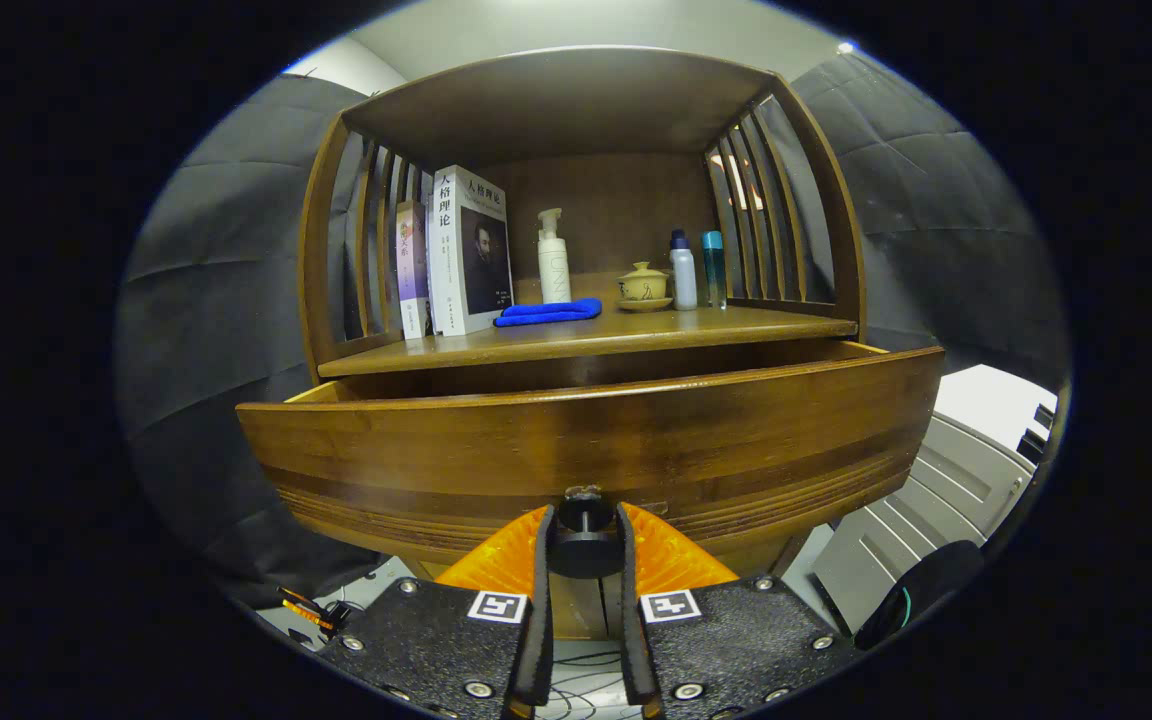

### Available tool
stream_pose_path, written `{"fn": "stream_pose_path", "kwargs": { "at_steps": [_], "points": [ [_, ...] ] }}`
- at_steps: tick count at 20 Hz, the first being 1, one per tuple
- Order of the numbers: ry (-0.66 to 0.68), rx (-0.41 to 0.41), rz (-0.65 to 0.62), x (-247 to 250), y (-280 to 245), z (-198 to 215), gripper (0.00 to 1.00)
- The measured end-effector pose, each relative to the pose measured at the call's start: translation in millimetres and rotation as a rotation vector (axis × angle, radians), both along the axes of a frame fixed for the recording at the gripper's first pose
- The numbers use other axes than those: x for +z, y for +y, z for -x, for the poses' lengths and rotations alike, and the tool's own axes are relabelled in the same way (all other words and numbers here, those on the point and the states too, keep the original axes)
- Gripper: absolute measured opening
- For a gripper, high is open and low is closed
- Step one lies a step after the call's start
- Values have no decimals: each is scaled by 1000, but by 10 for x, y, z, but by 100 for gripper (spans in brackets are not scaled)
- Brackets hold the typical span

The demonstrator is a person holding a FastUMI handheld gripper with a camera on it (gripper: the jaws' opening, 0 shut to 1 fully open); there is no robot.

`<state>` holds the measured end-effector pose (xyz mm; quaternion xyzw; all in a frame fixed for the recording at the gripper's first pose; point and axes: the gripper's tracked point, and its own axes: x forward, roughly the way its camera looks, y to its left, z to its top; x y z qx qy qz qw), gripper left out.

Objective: Pull open the drawer, take out the items inside it, and place them on the countertop above the cabinet.

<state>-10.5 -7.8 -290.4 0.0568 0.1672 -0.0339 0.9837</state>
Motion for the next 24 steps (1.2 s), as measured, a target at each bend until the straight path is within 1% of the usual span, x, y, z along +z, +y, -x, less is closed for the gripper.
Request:
{"fn": "stream_pose_path", "kwargs": {
  "at_steps": [12,18,21,23,24],
  "points": [
    [44,18,-3,25,83,598,28],
    [70,70,20,21,165,855,28],
    [68,79,7,11,172,881,28],
    [70,99,-15,7,187,893,31],
    [70,102,-37,31,196,895,35]
  ]
}}
